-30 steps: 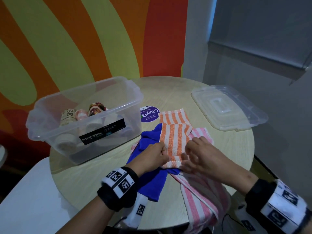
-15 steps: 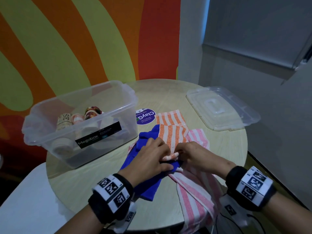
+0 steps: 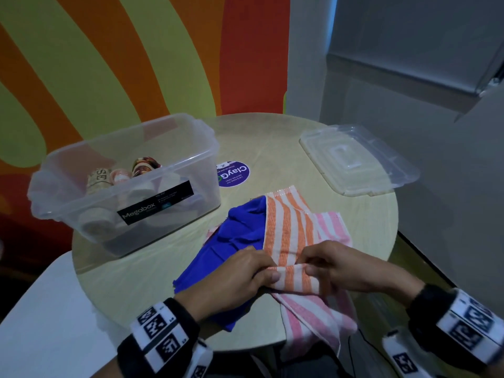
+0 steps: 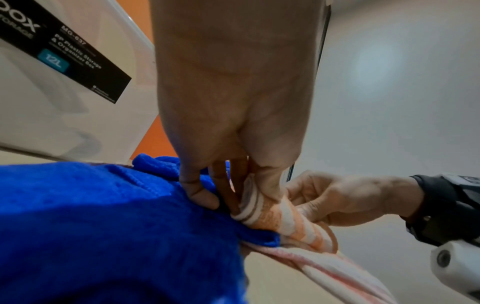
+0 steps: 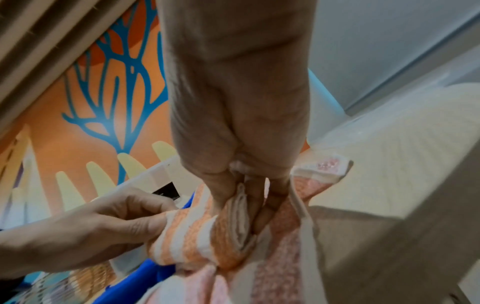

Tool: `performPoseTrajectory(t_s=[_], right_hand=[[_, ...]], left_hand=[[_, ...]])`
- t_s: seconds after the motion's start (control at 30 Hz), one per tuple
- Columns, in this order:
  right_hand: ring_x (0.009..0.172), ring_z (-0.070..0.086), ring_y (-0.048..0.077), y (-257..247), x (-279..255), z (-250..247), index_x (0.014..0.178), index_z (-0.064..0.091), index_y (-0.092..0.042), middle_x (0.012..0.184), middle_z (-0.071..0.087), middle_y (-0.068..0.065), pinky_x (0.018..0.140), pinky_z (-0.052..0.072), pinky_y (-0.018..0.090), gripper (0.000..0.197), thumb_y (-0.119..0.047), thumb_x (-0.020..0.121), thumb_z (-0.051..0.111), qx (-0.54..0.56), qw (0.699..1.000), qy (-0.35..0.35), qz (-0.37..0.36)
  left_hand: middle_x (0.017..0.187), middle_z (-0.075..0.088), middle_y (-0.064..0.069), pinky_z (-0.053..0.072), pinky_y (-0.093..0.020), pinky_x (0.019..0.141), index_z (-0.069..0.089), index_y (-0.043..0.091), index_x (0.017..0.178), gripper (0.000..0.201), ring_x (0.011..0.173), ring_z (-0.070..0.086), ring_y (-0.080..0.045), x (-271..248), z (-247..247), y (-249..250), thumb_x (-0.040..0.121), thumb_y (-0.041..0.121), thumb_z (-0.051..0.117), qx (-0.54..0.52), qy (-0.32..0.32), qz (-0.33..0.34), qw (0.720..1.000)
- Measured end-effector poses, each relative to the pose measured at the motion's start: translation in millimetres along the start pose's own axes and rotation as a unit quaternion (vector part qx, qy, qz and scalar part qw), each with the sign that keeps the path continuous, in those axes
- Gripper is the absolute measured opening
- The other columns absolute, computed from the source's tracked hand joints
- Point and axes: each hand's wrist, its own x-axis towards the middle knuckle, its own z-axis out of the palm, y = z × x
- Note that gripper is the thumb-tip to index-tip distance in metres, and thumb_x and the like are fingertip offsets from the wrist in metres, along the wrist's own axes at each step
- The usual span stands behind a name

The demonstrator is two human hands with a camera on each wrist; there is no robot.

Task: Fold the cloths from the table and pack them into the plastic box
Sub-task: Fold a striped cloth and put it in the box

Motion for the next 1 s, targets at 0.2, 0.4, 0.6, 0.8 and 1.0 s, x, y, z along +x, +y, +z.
performPoseTrajectory(t_s=[0.2, 0.4, 0.6, 0.8, 1.0], right_hand=[[0.081, 0.063, 0.009, 9.5, 4.8, 5.4, 0.096, 0.059, -0.022, 0.090, 0.066, -0.008, 0.072, 0.053, 0.031, 0.009, -0.021, 0.093, 0.068, -0.051, 0.996, 0.065, 0.035], [0.085, 0.050, 0.010, -8.4, -4.5, 10.4, 0.097, 0.058, -0.024, 0.095, 0.056, -0.010, 0.072, 0.044, 0.030, 0.012, -0.036, 0.095, 0.061, -0.162, 0.977, 0.127, -0.063], [0.083, 0.057, 0.017, -2.2, 9.6, 24.2, 0.096, 0.063, -0.018, 0.095, 0.063, -0.001, 0.074, 0.051, 0.041, 0.011, -0.026, 0.090, 0.058, -0.190, 0.977, 0.077, -0.053], [0.082, 0.066, 0.012, 2.2, 17.7, -8.3, 0.104, 0.070, -0.019, 0.093, 0.071, -0.002, 0.075, 0.055, 0.032, 0.011, -0.017, 0.094, 0.065, -0.032, 0.999, 0.022, 0.005], [0.092, 0.072, 0.034, 23.3, 24.0, -24.6, 0.107, 0.063, -0.008, 0.103, 0.073, 0.020, 0.084, 0.058, 0.051, 0.010, -0.011, 0.098, 0.065, 0.154, 0.985, 0.025, 0.070]], left_hand=[[0.083, 0.057, 0.010, 0.036, -0.031, 0.066, 0.055, 0.027, 0.095, 0.017, 0.076, 0.052, -0.007, 14.5, 0.4, 3.5, 0.104, 0.042, 0.052, 0.005, 0.026, -0.047, 0.999], [0.076, 0.050, 0.006, 0.027, -0.035, 0.061, 0.049, 0.022, 0.084, 0.026, 0.074, 0.048, -0.019, 33.6, 5.6, 4.6, 0.098, 0.043, 0.056, 0.058, 0.056, -0.092, 0.992], [0.097, 0.053, 0.005, 0.034, -0.029, 0.067, 0.047, 0.028, 0.091, 0.021, 0.092, 0.052, -0.020, 35.7, 0.9, 14.9, 0.096, 0.044, 0.058, 0.094, 0.085, -0.102, 0.987], [0.098, 0.065, 0.006, 0.049, -0.038, 0.079, 0.068, 0.021, 0.106, 0.036, 0.088, 0.056, -0.010, 38.1, -14.0, 15.6, 0.105, 0.050, 0.046, 0.064, -0.010, 0.029, 0.997], [0.086, 0.059, 0.009, 0.040, -0.027, 0.063, 0.061, 0.022, 0.106, 0.026, 0.075, 0.053, -0.007, 45.2, -22.0, -1.5, 0.099, 0.048, 0.061, 0.035, 0.008, 0.007, 0.999]])
